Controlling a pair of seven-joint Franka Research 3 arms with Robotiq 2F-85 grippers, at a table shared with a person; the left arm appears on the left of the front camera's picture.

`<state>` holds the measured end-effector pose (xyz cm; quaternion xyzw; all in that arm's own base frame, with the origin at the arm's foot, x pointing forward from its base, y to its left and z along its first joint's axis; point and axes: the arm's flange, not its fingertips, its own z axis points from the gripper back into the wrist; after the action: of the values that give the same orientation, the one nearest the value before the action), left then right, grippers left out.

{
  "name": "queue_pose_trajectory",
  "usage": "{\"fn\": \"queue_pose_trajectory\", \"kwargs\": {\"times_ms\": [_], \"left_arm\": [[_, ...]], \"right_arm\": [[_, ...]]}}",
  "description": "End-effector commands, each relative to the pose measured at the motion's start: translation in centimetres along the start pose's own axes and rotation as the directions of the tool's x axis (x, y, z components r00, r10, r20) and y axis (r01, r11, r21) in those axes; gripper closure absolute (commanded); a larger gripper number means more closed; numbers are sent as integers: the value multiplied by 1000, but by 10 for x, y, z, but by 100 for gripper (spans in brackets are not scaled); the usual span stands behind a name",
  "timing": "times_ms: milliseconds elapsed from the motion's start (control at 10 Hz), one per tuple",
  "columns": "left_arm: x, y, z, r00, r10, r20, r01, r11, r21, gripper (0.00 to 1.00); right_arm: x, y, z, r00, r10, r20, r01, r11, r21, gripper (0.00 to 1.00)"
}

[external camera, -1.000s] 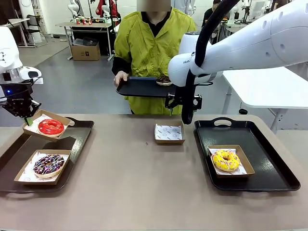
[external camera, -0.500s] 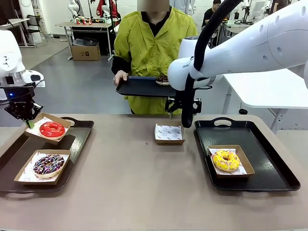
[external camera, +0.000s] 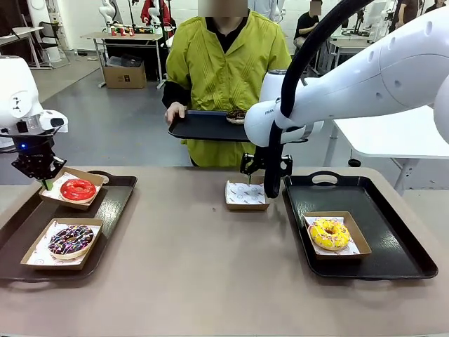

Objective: Individually package the donuts and arrange them on the tray.
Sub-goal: Place the picked Paper togo box on the Handle tray while simultaneously picking up another Paper togo box from the table with the other hand.

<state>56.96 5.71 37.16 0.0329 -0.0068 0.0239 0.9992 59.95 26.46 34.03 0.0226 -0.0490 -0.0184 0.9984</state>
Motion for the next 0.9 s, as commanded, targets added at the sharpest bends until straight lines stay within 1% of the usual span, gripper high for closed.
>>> {"fn": "queue_pose_trajectory", "kwargs": {"times_ms": [0, 500, 700, 800], "left_arm": [[7, 4, 0, 1000, 24, 7, -24, 1000, 16, 99], [16, 3, -9, 1000, 27, -15, -27, 999, 20, 99], [16, 2, -11, 1000, 12, -23, -11, 1000, 24, 99], [15, 4, -10, 1000, -1, -29, 2, 1000, 18, 40]], "right_arm": [[-3, -4, -6, 999, -30, 9, 30, 999, 24, 0], [0, -12, -19, 999, -42, -12, 43, 998, 47, 0], [0, -14, -22, 999, -38, -23, 39, 998, 52, 0], [0, -15, -22, 999, -36, -25, 38, 998, 53, 59]]}}
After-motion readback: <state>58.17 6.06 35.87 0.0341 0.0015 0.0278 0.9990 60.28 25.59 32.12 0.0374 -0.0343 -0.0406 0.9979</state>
